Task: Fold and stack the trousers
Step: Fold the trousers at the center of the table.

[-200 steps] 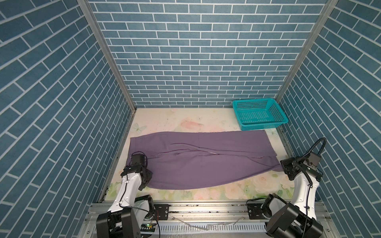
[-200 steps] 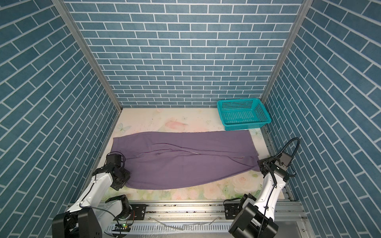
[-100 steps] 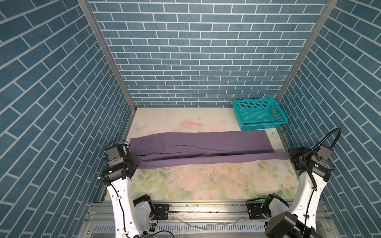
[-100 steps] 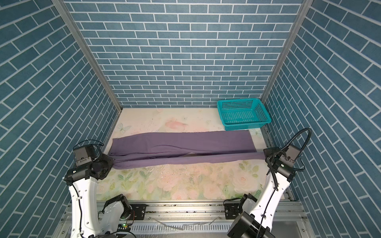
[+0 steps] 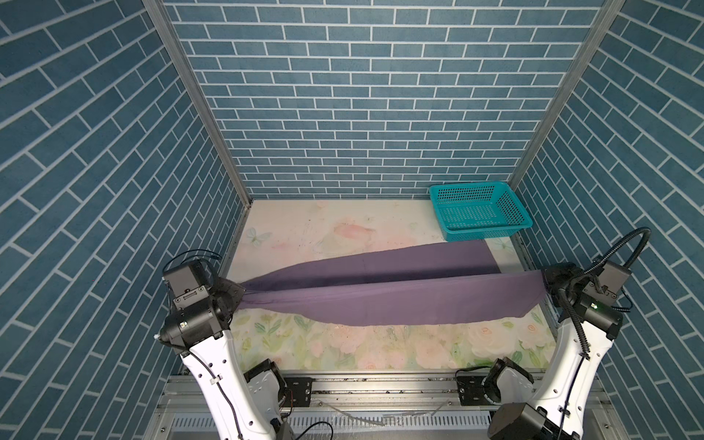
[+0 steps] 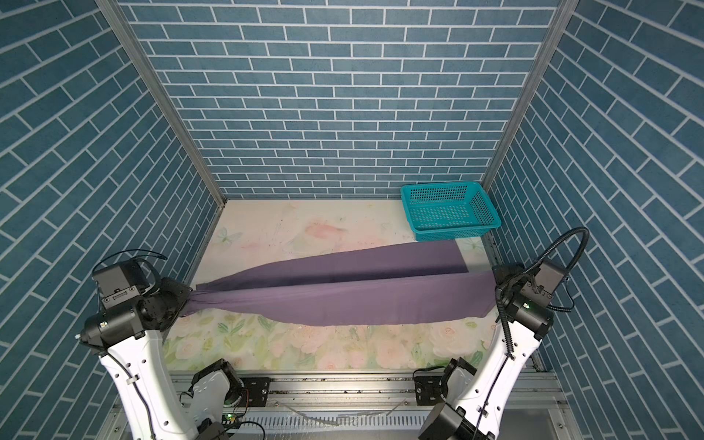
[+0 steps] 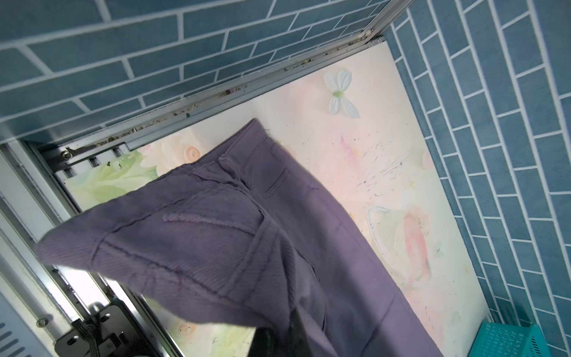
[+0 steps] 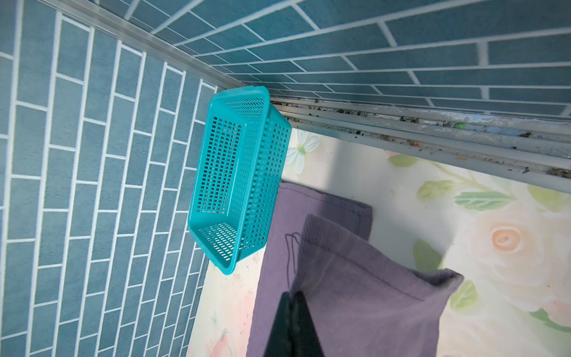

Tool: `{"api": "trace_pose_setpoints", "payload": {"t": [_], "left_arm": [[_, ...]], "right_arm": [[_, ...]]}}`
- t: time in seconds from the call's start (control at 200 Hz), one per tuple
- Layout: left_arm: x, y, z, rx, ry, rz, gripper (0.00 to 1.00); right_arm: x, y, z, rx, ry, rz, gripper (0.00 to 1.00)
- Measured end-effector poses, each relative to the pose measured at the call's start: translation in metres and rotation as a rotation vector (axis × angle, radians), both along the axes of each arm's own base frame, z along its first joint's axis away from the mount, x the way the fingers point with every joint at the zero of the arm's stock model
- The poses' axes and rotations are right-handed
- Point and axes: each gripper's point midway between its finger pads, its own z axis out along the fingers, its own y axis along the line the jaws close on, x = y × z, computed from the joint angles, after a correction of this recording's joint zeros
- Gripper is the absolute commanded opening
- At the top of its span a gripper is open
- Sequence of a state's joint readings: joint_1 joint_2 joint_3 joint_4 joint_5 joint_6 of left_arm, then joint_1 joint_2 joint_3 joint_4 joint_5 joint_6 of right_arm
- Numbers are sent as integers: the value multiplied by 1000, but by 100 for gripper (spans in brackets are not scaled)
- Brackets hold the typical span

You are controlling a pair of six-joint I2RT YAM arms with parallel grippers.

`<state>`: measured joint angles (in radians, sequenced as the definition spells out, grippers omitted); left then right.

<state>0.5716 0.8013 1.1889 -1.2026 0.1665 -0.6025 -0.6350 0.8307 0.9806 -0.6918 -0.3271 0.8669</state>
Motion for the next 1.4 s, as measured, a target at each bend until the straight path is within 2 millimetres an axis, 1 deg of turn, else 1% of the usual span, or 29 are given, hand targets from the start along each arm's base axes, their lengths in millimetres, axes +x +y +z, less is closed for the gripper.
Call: {"api": "trace_pose_setpoints", "payload": {"t": [0.28, 0.495, 0.61, 0.66, 0.735, 0.905, 0.98, 1.155, 1.4], "left_arm": [[9, 4, -4, -23, 11, 0, 0], [11, 6, -4, -20, 14, 2, 6], [14, 7, -4, -20, 12, 0, 6], [17, 8, -7, -23, 11, -2, 6], [22, 10, -16, -37, 19, -6, 6], [35, 10, -50, -112, 74, -25, 5], [41, 9, -62, -132, 101, -39, 4], [61, 3, -72, -118, 126, -95, 4], [83, -1, -88, -100, 172, -135, 3]], "right_arm": [[0, 1, 6, -1, -14, -4, 0], [2, 0, 17, -18, -38, -8, 0], [5, 1, 19, -26, -44, -4, 0], [7, 2, 19, -30, -44, 0, 0], [12, 3, 17, -33, -39, 9, 0], [24, 3, 9, -40, -13, 24, 0], [29, 2, 1, -43, 6, 25, 0], [40, -4, -21, -39, 68, 16, 0], [58, -10, -38, -43, 105, 20, 0]]}}
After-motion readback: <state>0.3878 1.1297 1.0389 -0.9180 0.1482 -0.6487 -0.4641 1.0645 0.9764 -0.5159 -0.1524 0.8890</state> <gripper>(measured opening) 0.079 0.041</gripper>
